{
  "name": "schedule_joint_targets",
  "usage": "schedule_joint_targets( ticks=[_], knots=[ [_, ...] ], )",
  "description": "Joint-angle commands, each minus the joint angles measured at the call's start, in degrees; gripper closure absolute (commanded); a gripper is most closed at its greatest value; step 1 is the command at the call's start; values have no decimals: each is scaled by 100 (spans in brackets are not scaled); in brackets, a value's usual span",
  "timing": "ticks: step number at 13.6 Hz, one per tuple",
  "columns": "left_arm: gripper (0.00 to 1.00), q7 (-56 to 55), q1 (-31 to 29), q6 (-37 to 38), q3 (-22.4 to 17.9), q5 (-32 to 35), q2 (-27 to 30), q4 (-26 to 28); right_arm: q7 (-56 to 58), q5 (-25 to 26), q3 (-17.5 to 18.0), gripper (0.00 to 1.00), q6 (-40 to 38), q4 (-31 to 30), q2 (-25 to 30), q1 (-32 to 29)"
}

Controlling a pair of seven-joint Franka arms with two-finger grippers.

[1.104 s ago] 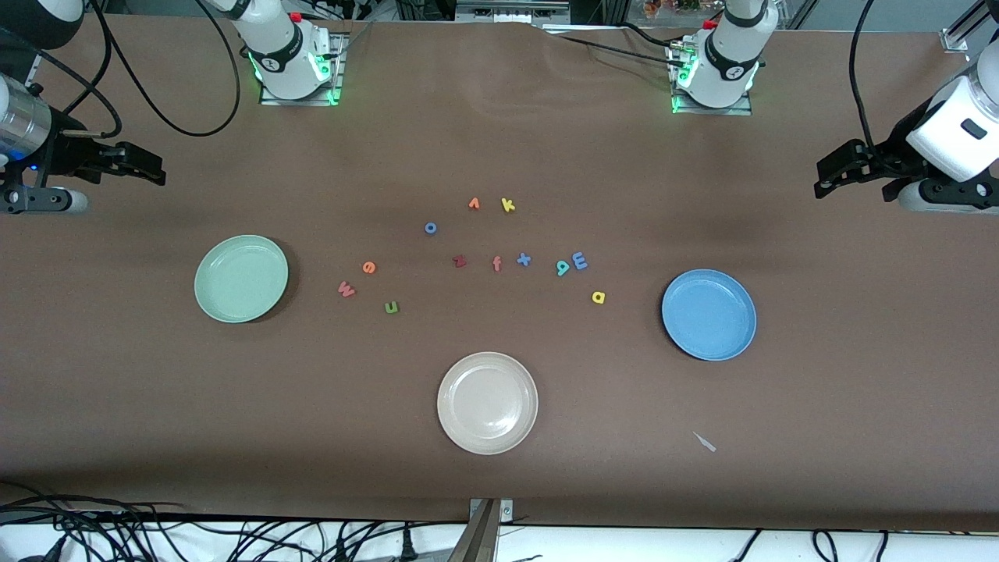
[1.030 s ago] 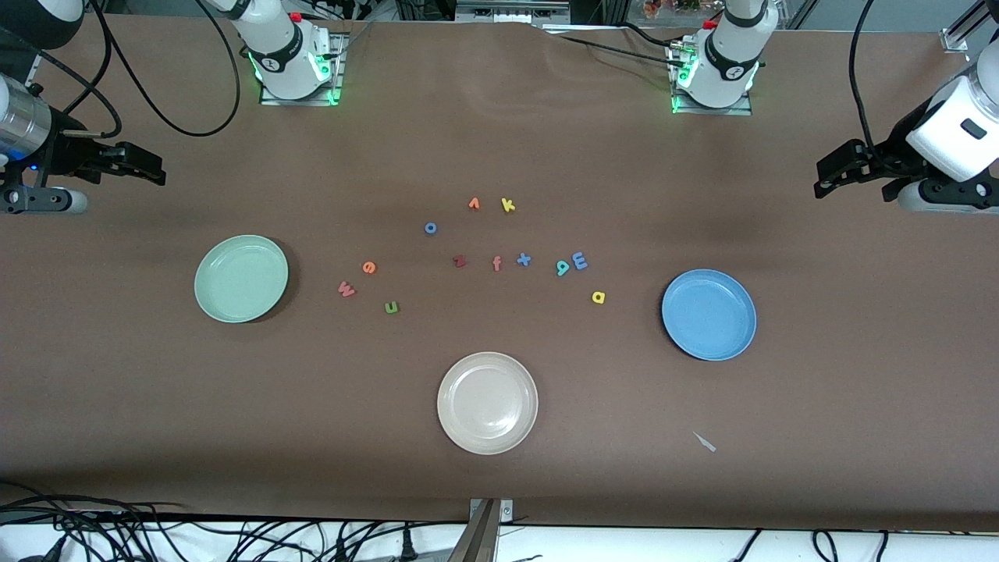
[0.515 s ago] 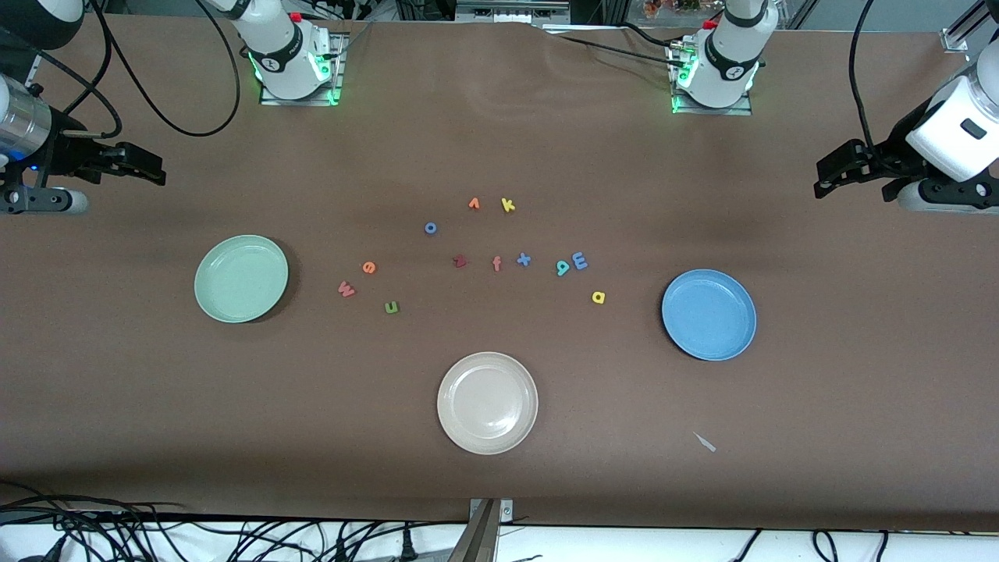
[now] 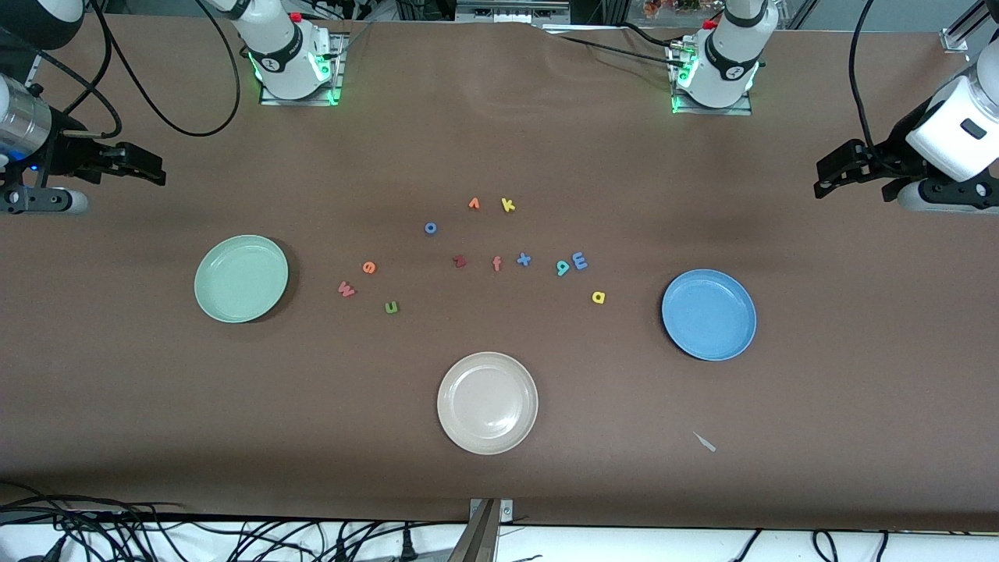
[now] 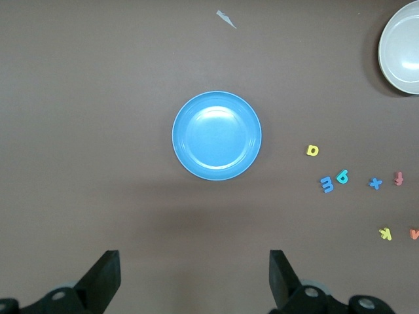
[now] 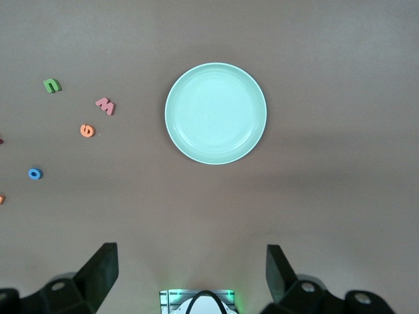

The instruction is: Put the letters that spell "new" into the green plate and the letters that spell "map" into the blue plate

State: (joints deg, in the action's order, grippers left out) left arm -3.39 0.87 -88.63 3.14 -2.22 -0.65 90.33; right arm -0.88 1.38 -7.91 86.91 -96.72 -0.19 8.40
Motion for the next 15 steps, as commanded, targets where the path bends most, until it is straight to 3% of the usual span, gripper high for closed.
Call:
schedule_joint_targets(
  ticks=[1,15],
  knots=[
    [0,-66,36,91,-6,-15,21,-51,123,-50,-18,0,-25,39,-7,-23],
    [0,-66,27,91,-6,-15,21,-51,115,-32,-9,0,37,30,-7,-14]
  ],
)
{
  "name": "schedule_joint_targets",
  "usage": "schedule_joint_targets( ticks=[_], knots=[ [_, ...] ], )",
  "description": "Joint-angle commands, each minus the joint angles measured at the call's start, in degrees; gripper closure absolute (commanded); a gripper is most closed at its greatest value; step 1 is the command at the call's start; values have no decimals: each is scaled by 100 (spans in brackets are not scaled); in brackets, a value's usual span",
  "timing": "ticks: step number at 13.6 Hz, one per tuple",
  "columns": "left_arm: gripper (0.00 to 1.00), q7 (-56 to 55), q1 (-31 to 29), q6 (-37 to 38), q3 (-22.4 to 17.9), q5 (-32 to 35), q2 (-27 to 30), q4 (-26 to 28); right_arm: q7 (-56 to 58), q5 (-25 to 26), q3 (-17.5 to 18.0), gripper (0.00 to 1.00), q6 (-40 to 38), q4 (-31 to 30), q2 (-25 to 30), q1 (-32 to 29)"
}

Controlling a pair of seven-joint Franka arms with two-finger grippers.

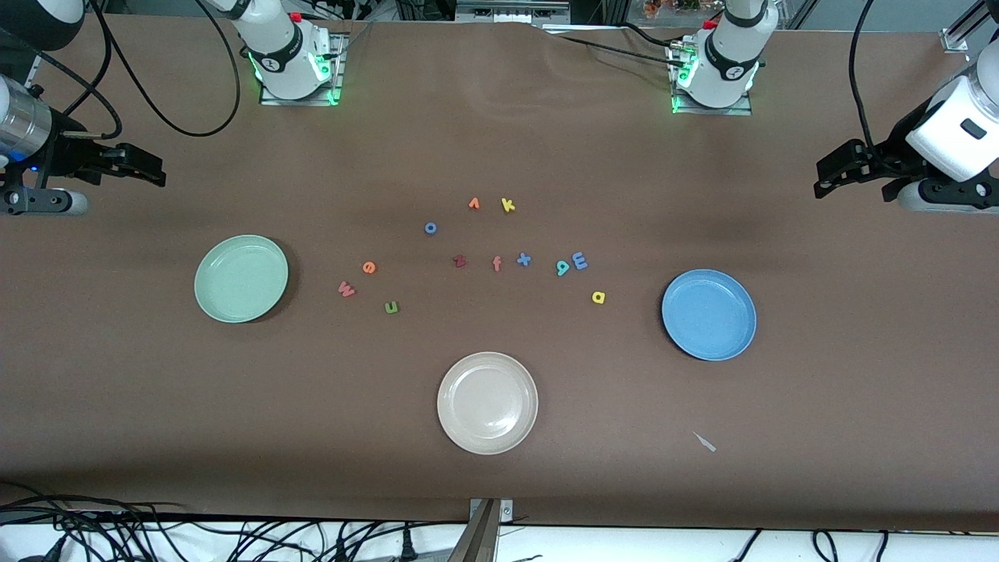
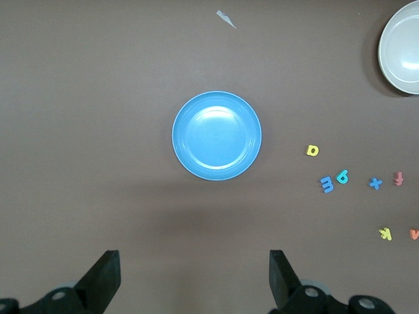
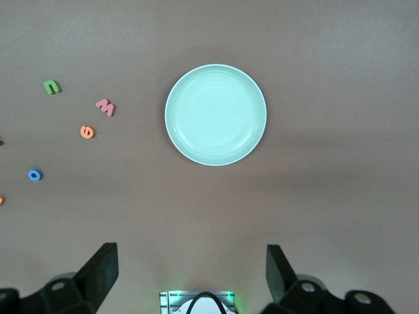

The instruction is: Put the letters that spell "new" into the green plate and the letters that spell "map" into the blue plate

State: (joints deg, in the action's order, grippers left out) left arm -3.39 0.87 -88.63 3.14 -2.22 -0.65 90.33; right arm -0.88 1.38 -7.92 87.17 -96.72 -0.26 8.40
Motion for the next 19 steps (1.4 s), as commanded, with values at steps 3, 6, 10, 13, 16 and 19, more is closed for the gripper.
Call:
schedule_joint_targets(
  ticks=[3,6,10,13,16,19],
  knots=[
    [0,-66,27,91,-6,-15,21,-51,114,-41,-8,0,2,22,-1,-14],
    [0,-66,27,91,-6,-15,21,-51,114,-41,-8,0,2,21,-9,-14],
    [0,-57,27,135,-15,-15,21,-51,114,-33,-8,0,2,21,-1,-14],
    [0,-57,36,188,28,-15,30,-51,114,-33,-8,0,-7,21,-1,-14],
    [0,-57,27,206,64,-15,30,-51,114,-33,-8,0,-15,13,-1,-14],
    [0,-57,27,214,64,-15,30,-51,123,-33,-8,0,-15,13,-1,-14]
  ],
)
